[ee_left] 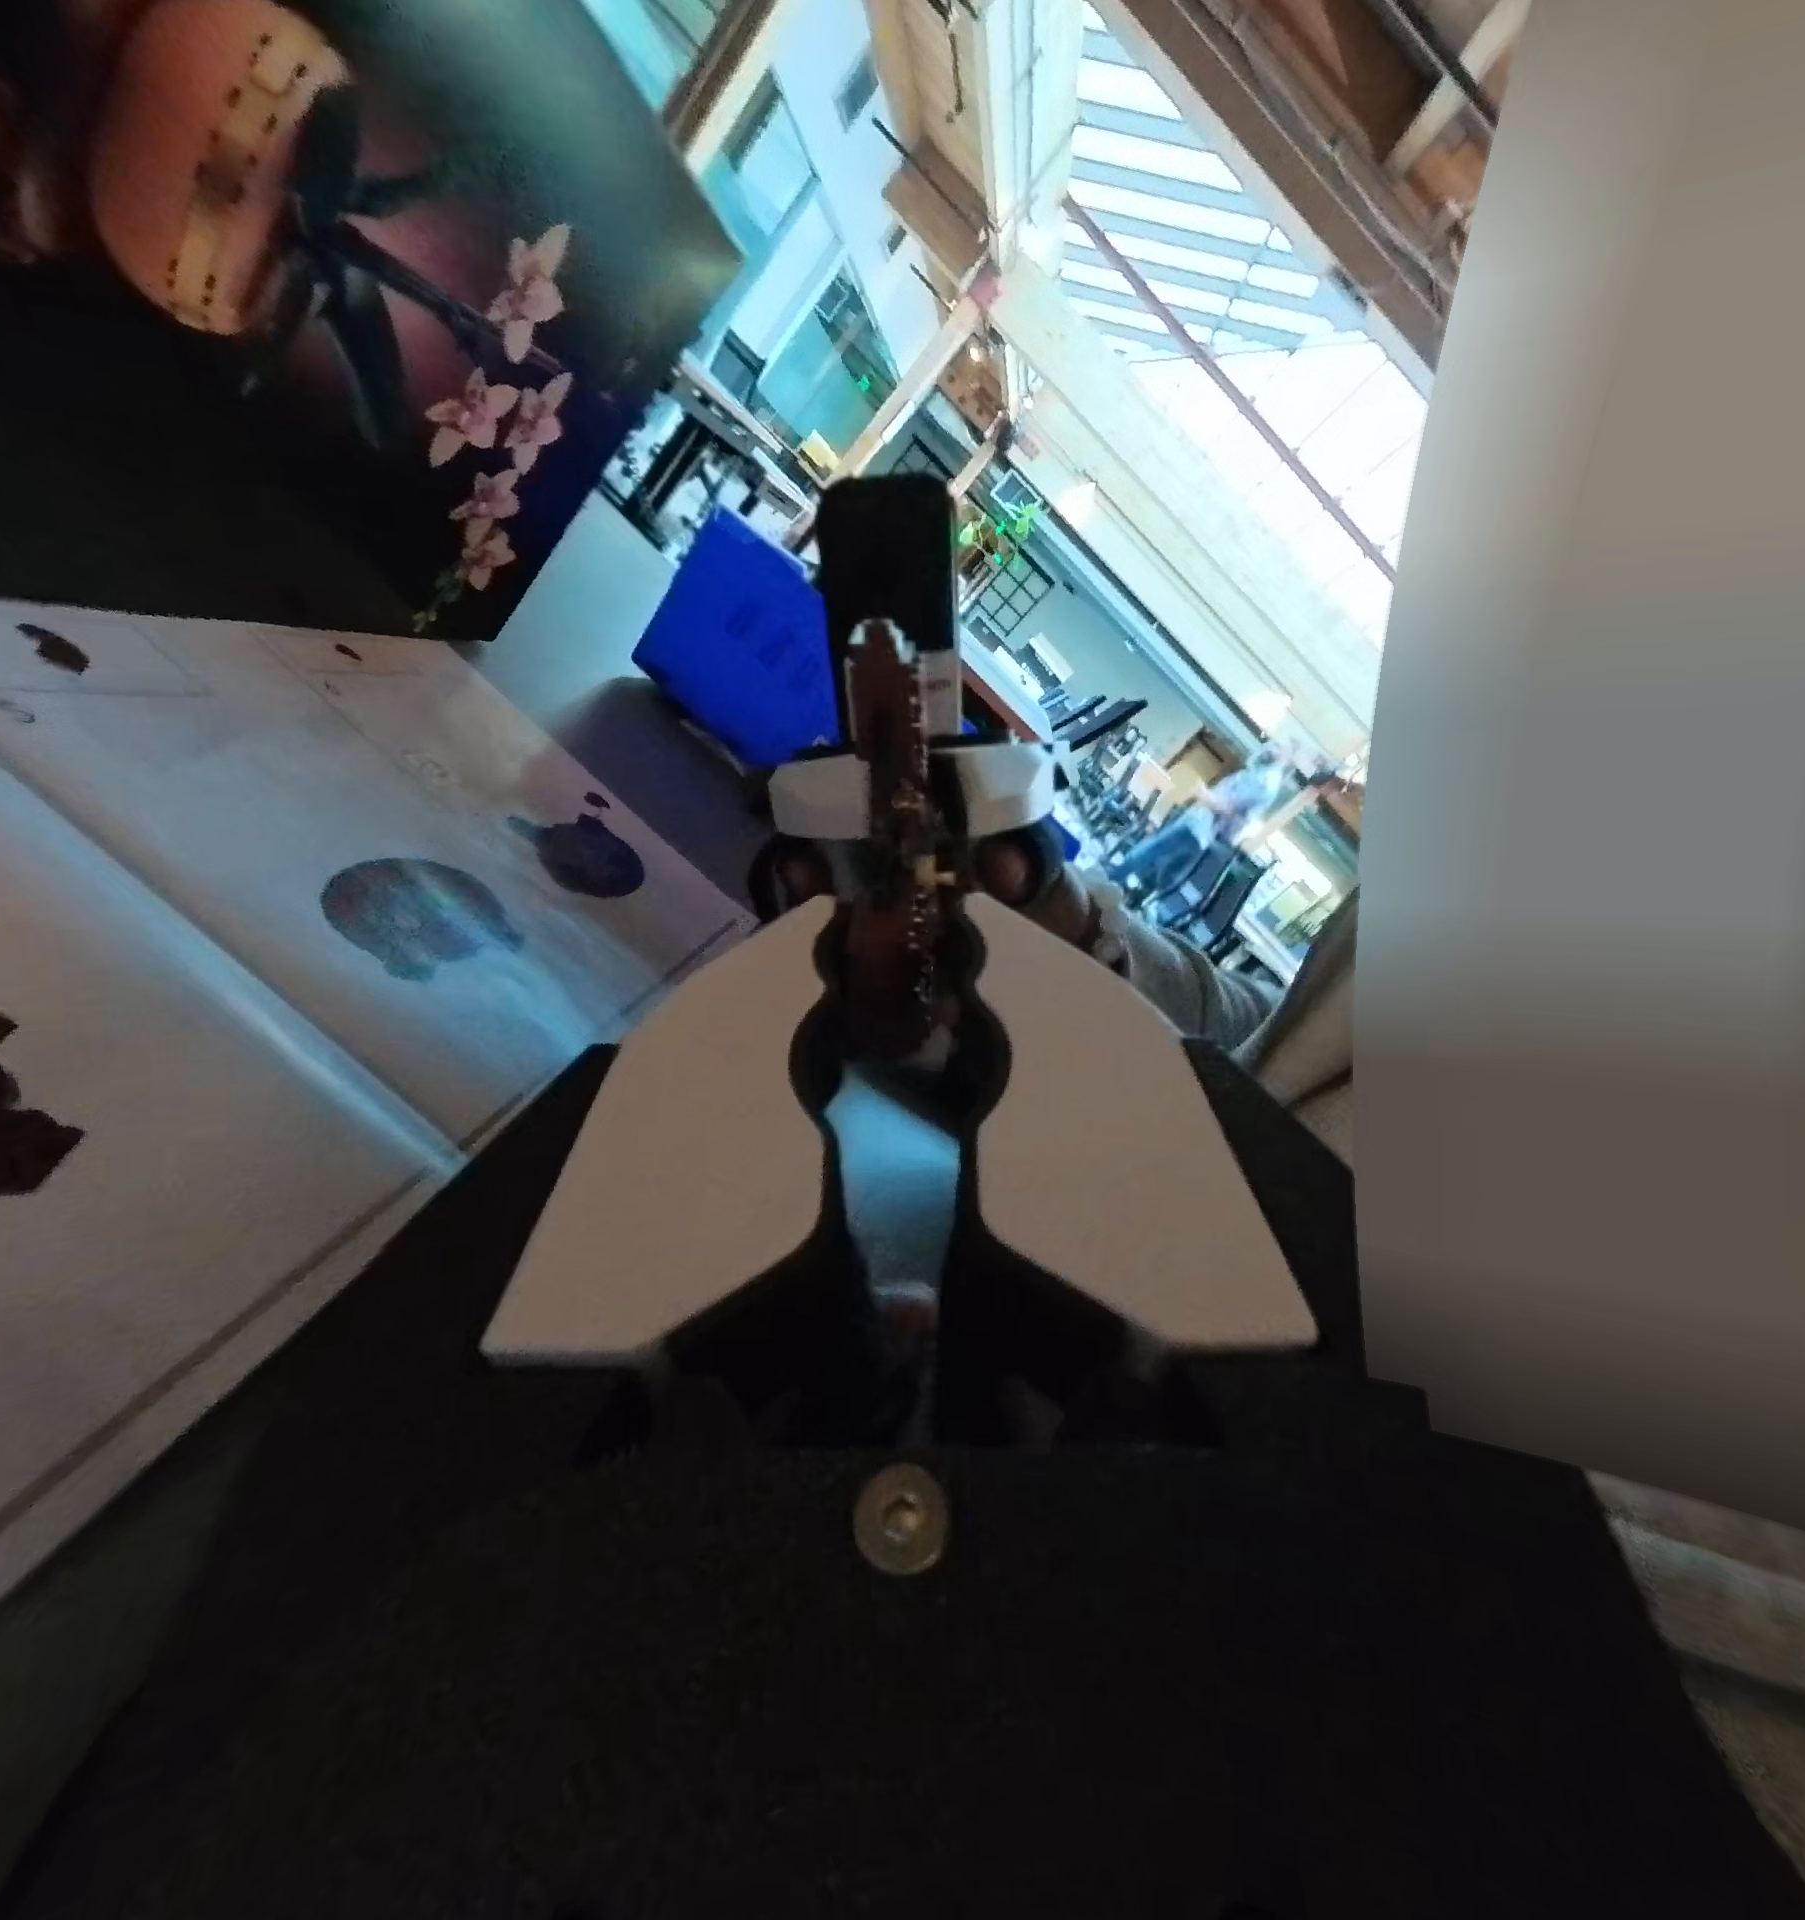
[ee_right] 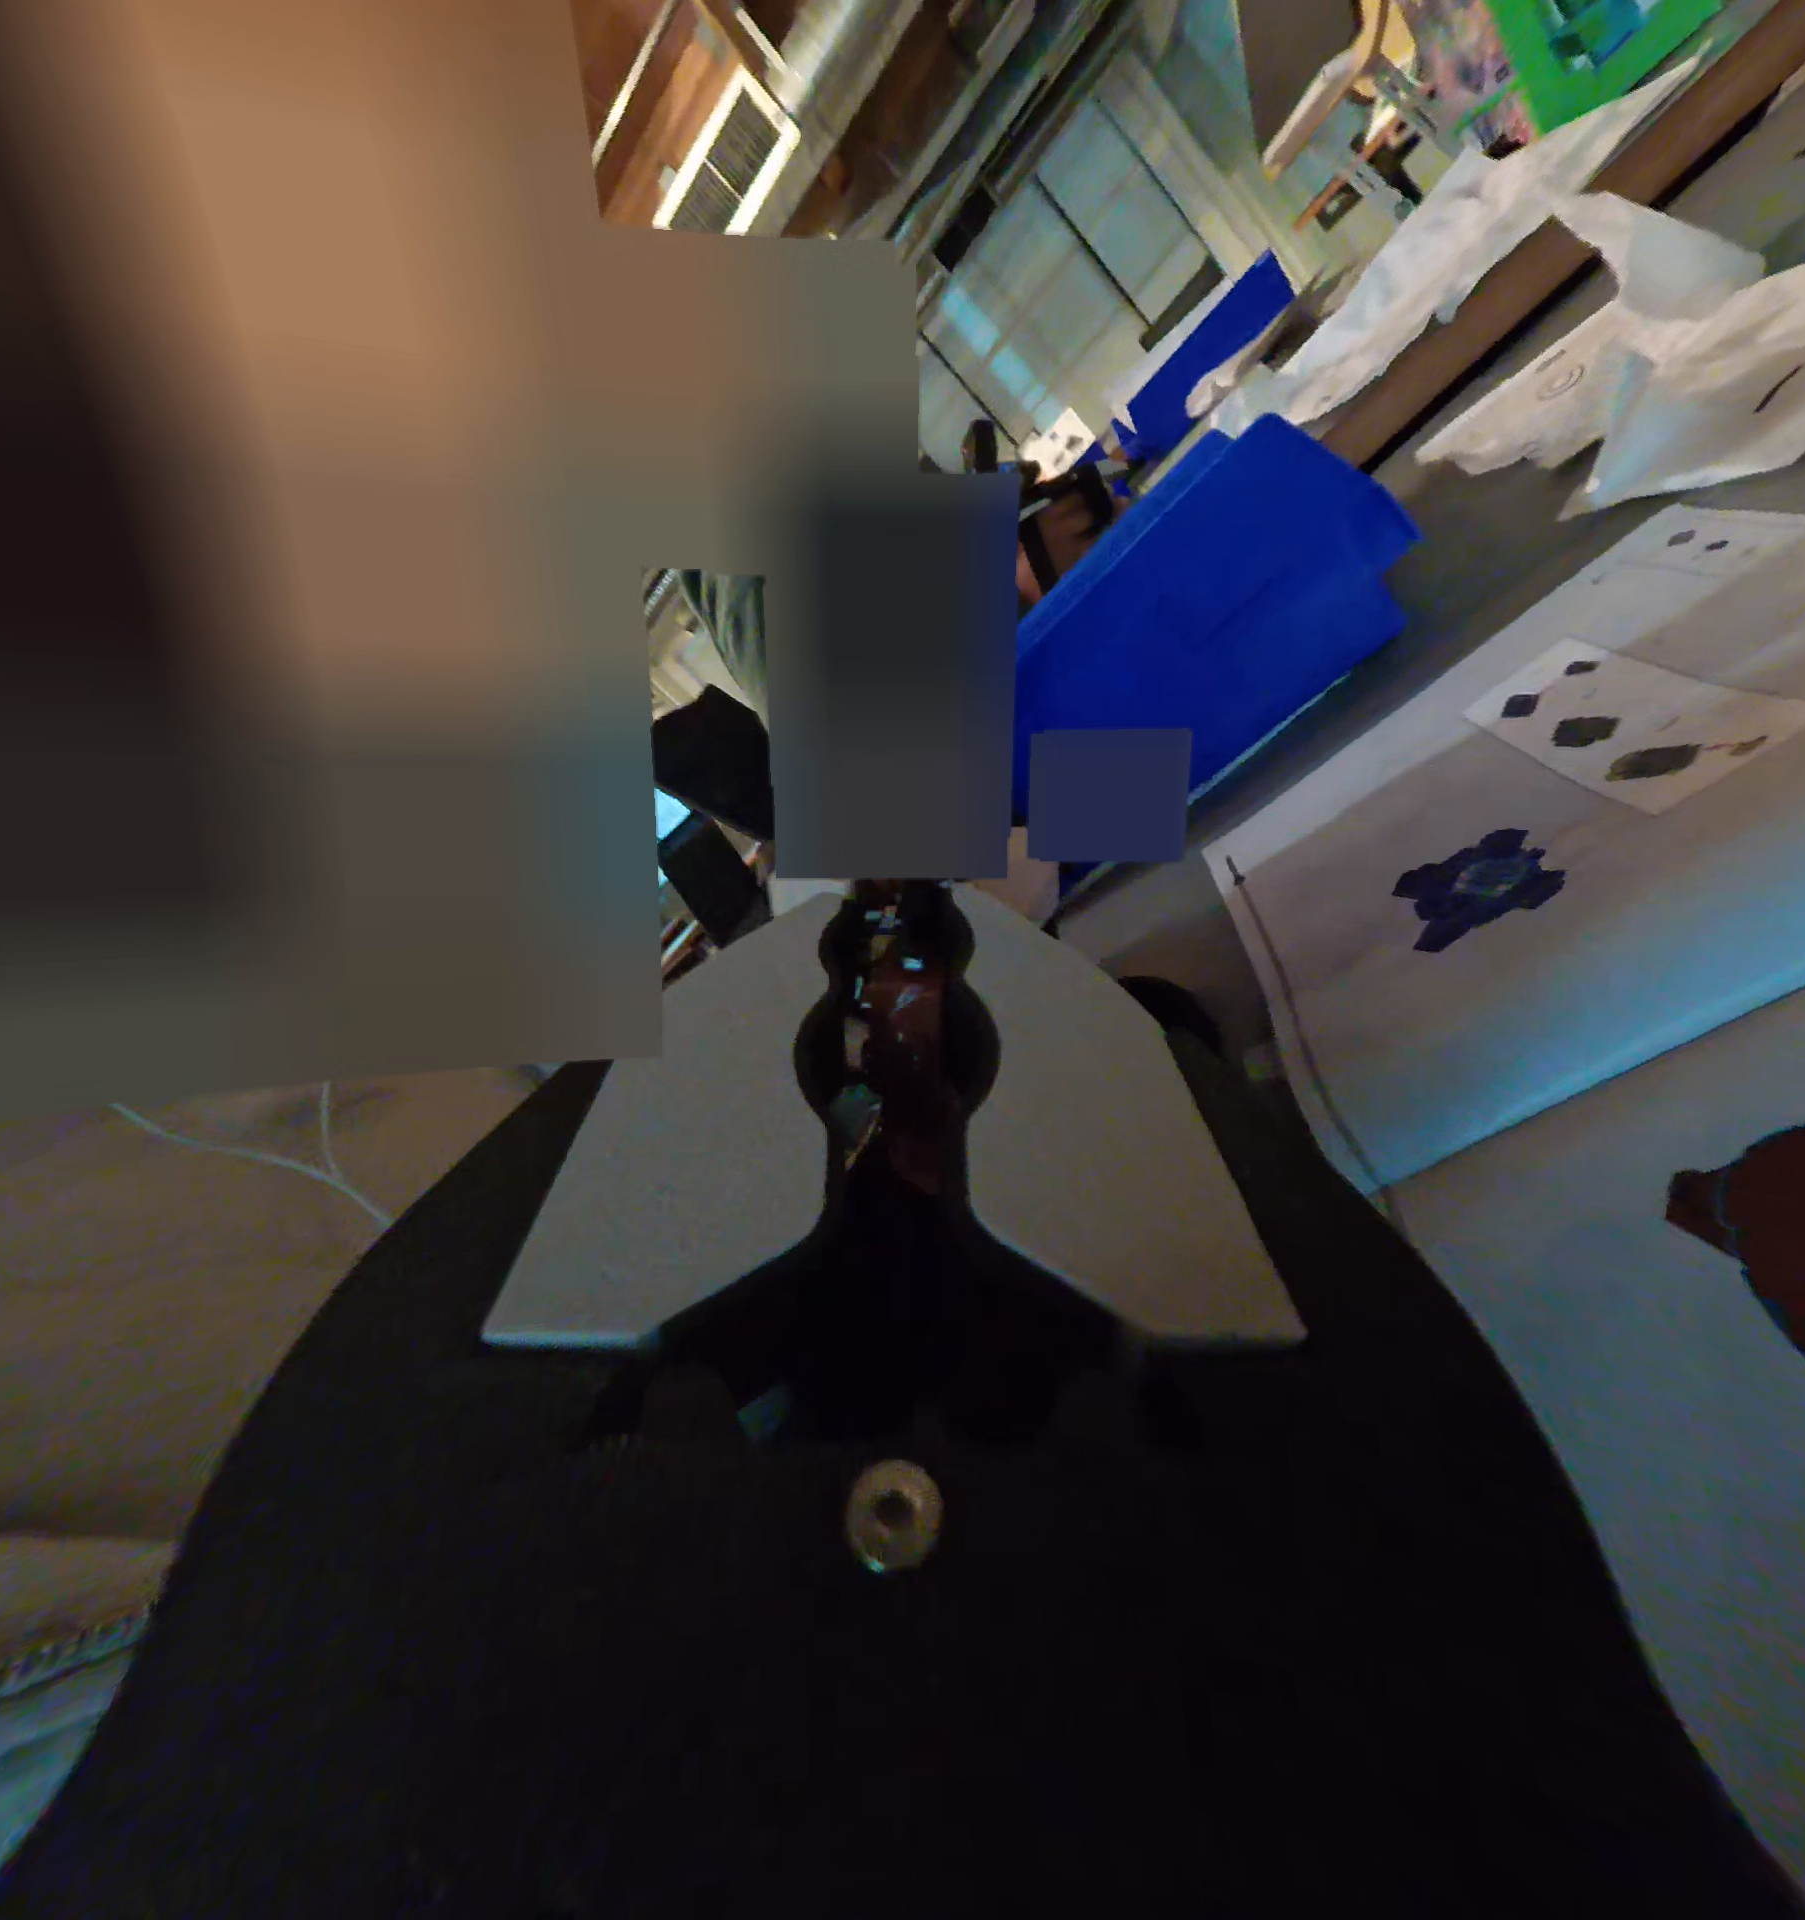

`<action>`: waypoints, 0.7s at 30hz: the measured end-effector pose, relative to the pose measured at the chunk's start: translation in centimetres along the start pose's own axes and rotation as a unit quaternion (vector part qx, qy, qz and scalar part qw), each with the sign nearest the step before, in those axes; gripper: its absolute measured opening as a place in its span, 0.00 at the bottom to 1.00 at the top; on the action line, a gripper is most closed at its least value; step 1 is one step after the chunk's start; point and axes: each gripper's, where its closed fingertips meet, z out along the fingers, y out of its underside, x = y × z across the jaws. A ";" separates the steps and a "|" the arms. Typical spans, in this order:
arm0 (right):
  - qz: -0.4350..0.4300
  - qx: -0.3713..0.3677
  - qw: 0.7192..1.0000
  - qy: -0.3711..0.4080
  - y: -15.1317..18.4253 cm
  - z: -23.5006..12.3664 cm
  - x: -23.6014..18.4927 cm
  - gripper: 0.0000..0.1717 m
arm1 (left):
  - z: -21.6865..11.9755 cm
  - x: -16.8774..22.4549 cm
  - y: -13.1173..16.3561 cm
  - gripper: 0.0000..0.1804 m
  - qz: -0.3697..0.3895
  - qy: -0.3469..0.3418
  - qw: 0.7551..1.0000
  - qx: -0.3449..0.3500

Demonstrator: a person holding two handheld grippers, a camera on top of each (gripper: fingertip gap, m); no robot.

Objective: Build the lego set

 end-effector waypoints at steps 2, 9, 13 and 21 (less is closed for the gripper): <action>0.011 -0.004 1.000 0.009 -0.6 -0.7 -0.1 0.06 | -0.1 0.3 -0.1 0.20 0.043 -0.003 0.999 -0.014; 0.082 -0.213 0.962 0.148 5.1 -3.8 3.4 0.07 | -2.1 0.0 -0.3 0.29 0.285 -0.107 0.950 -0.073; 0.069 -0.263 0.939 0.208 6.7 -4.9 5.1 0.09 | -2.2 0.2 1.6 0.29 0.302 -0.114 0.941 -0.102; 0.025 -0.289 0.917 0.273 6.6 -6.4 6.1 0.34 | -2.1 -0.4 2.1 0.27 0.291 -0.122 0.943 -0.106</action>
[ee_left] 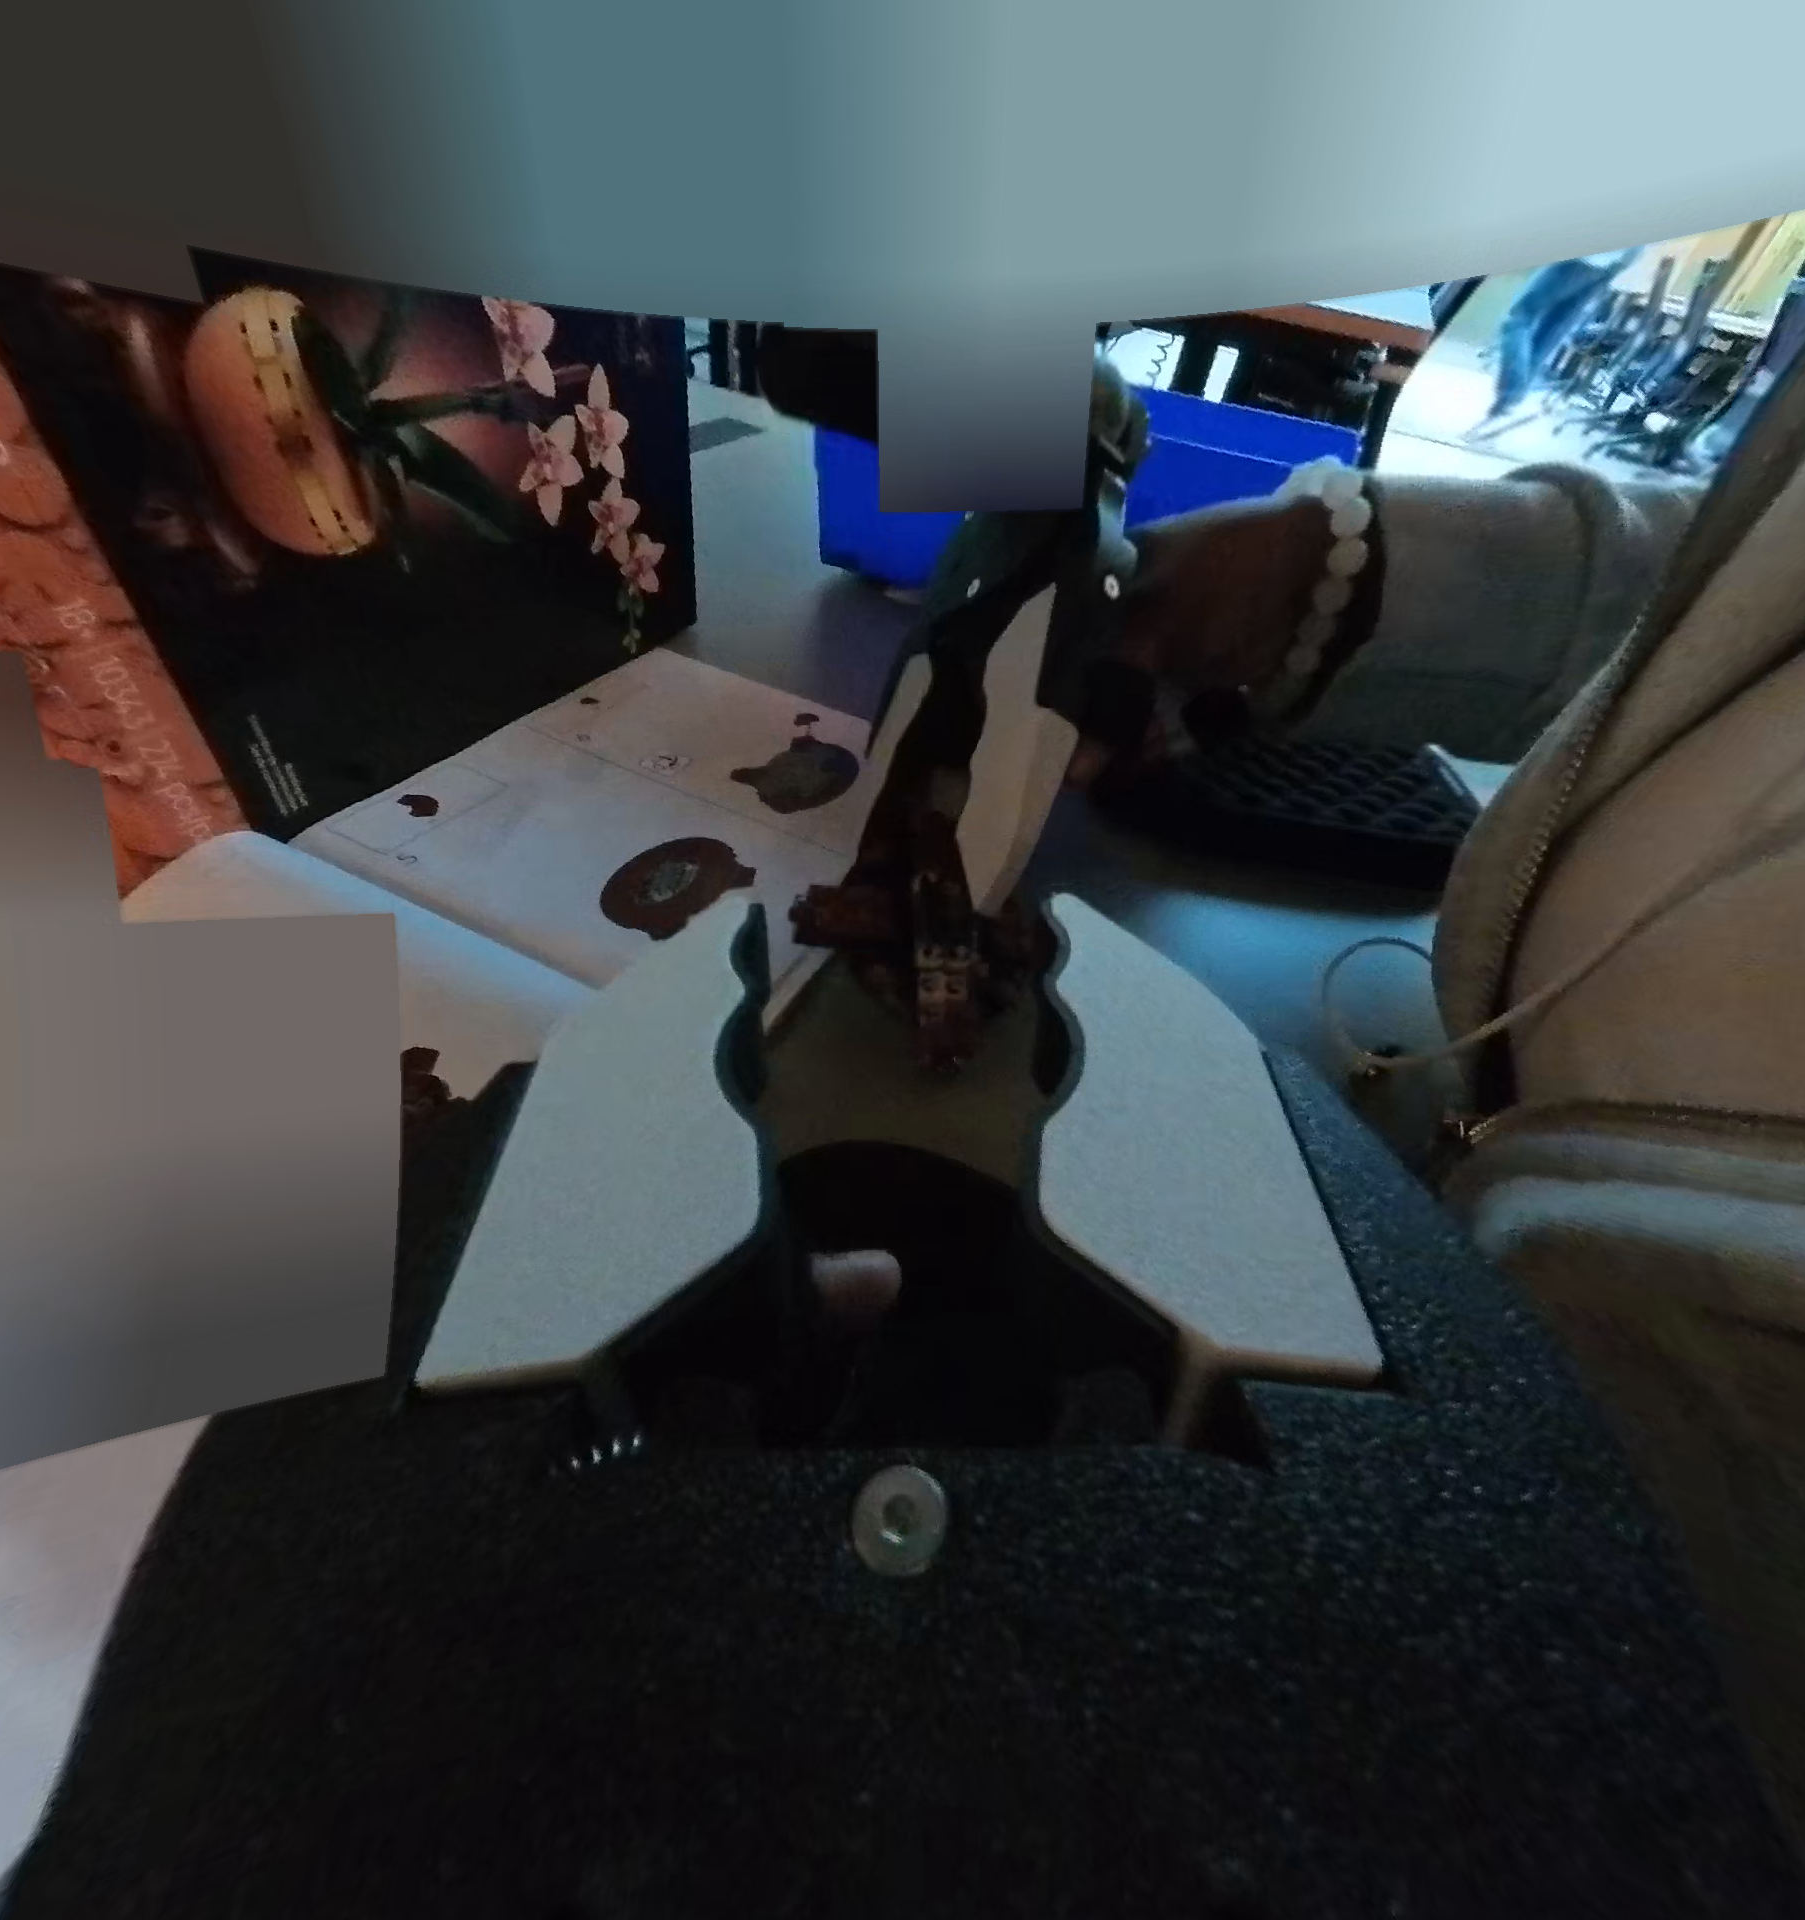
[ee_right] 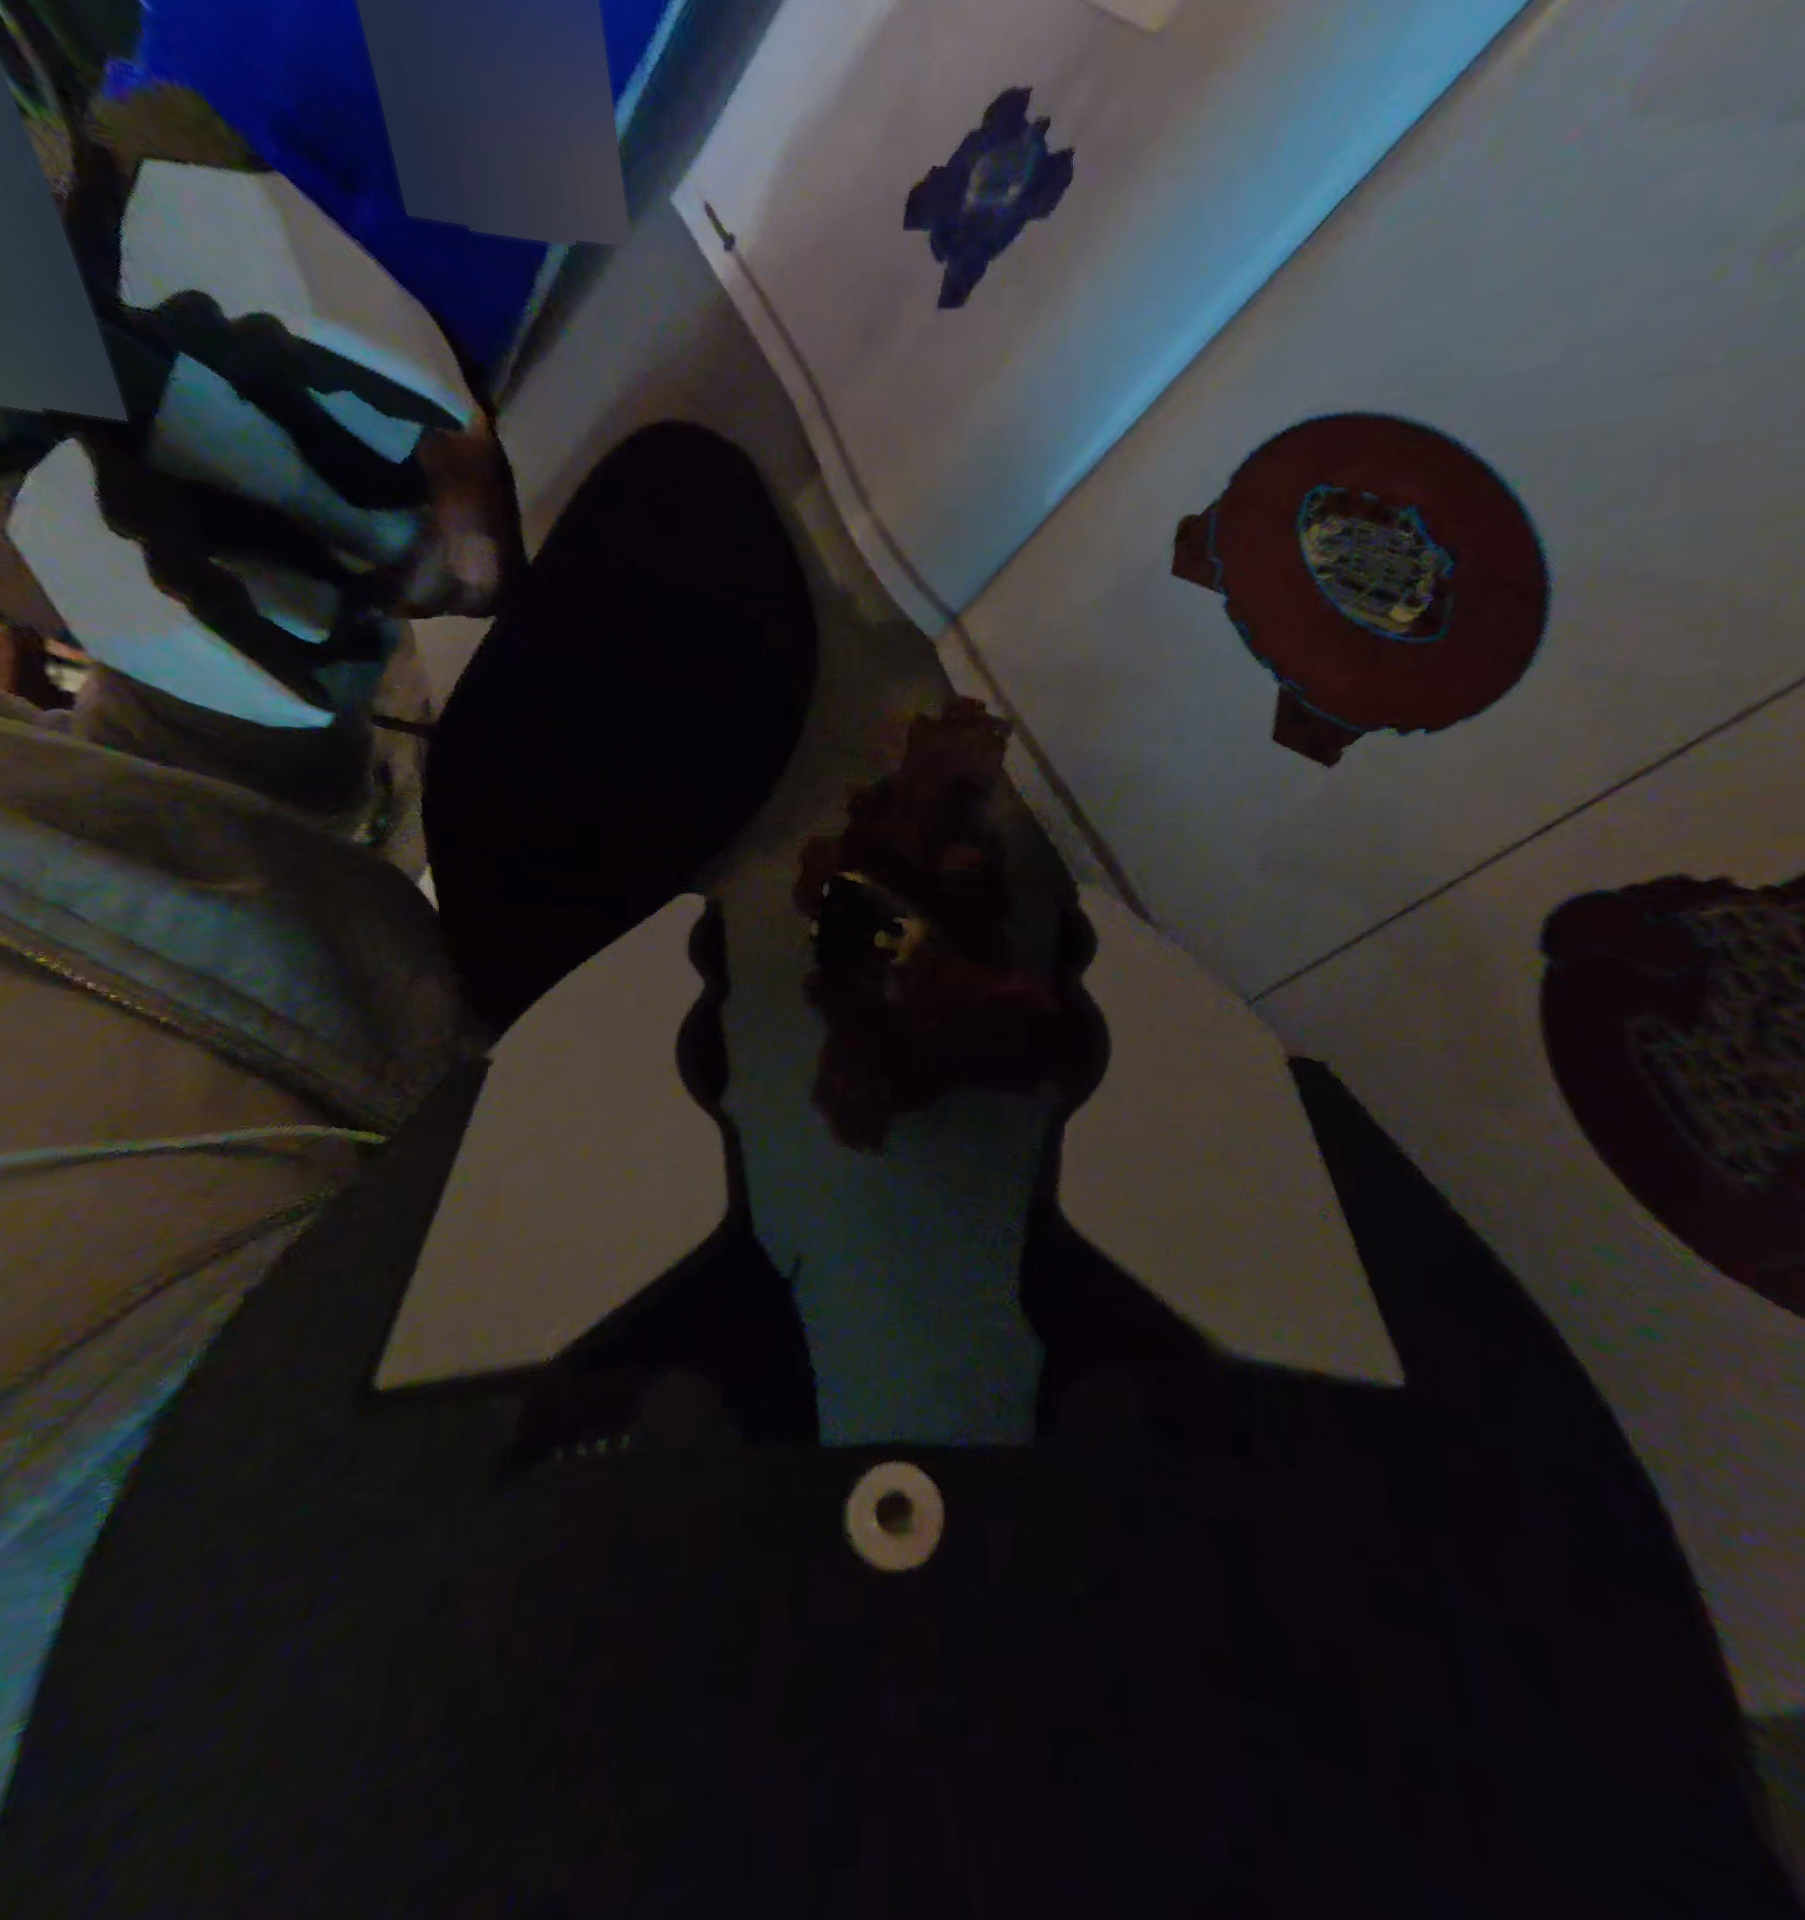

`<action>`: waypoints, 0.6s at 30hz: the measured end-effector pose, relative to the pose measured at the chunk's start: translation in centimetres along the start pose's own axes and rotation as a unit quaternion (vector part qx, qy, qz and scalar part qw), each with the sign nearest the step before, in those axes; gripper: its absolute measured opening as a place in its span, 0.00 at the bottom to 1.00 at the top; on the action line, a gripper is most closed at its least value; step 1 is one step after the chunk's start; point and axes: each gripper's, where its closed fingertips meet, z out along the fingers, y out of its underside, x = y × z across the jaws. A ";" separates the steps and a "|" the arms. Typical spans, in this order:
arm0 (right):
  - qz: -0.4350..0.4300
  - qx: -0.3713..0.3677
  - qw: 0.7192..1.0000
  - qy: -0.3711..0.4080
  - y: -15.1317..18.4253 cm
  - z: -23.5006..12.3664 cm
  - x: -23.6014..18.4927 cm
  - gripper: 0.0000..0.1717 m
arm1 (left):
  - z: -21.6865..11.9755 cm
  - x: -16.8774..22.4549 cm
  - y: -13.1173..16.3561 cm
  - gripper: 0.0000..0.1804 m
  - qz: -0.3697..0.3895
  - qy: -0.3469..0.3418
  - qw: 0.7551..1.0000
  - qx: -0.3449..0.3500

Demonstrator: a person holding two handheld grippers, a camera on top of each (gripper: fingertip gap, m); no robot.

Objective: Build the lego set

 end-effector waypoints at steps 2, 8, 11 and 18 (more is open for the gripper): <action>-0.013 0.007 1.000 0.009 -0.4 -0.4 0.0 0.40 | 0.2 0.1 0.2 0.27 0.000 0.004 1.000 -0.010; -0.122 0.088 0.980 0.131 -2.5 -3.5 1.0 0.40 | 0.6 0.2 0.7 0.26 0.006 0.007 1.000 -0.028; -0.288 0.329 0.876 0.204 -7.1 -10.3 -3.4 0.29 | 0.6 0.1 0.8 0.25 0.009 0.000 1.000 -0.029; -0.374 0.354 0.828 0.222 -3.4 -12.8 -8.9 0.12 | 0.5 0.2 0.8 0.24 0.018 -0.002 1.000 -0.023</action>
